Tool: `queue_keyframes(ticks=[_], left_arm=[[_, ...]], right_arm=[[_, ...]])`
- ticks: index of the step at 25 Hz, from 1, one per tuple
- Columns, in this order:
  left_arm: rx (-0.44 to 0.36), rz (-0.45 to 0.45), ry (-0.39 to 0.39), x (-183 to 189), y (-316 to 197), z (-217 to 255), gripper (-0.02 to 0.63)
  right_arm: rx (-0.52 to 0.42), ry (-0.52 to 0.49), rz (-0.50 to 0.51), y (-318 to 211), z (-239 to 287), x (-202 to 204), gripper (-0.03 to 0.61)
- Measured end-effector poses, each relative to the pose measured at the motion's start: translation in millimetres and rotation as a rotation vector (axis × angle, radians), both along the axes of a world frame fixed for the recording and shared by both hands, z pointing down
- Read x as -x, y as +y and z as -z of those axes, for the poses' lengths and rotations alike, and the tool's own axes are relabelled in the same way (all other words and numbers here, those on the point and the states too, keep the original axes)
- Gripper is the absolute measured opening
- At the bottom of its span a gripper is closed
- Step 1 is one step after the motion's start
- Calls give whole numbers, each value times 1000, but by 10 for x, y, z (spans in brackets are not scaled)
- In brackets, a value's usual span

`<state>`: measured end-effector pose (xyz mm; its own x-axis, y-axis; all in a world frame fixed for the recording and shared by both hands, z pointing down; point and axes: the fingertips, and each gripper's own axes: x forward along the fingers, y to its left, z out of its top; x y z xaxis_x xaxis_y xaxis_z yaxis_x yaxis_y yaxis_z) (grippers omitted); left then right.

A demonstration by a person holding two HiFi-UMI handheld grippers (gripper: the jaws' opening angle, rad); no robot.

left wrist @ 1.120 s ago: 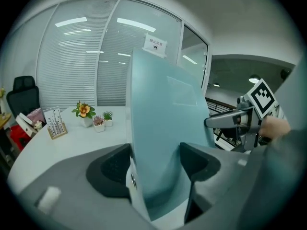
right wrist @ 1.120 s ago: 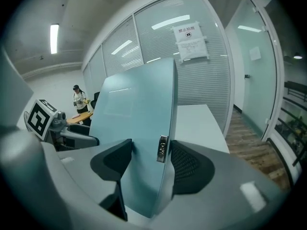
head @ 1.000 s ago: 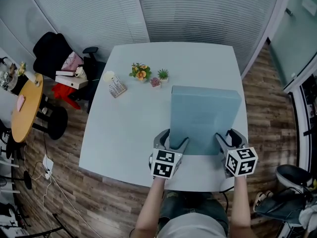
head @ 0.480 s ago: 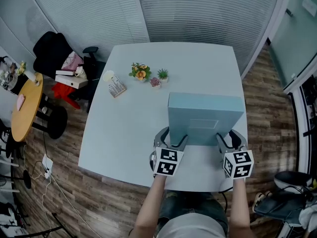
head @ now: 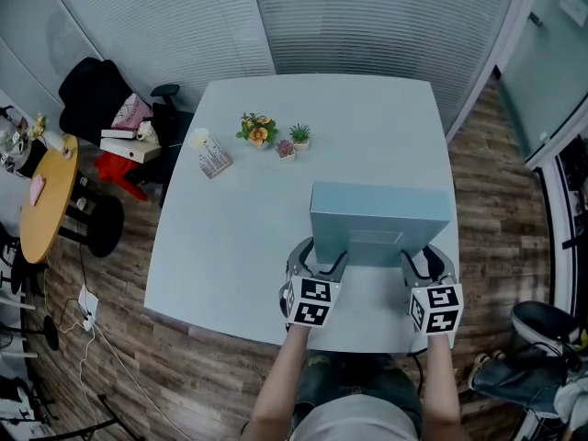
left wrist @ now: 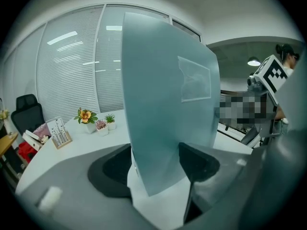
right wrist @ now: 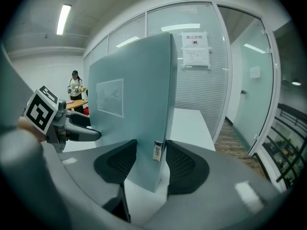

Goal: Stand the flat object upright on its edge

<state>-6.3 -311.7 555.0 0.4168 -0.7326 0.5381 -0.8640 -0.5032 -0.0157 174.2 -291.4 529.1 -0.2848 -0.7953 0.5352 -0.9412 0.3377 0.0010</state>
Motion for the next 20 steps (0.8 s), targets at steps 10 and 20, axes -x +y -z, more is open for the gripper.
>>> queue_keyframes(ticks=[10,20], left_arm=[[-14,4,18,15,86,-57,327],[-16,-6,9,11,196,-101,328]], right_arm=[[-11,-1,2,96,-20,14,216],[-11,-2,-16,219,-63,18,216]])
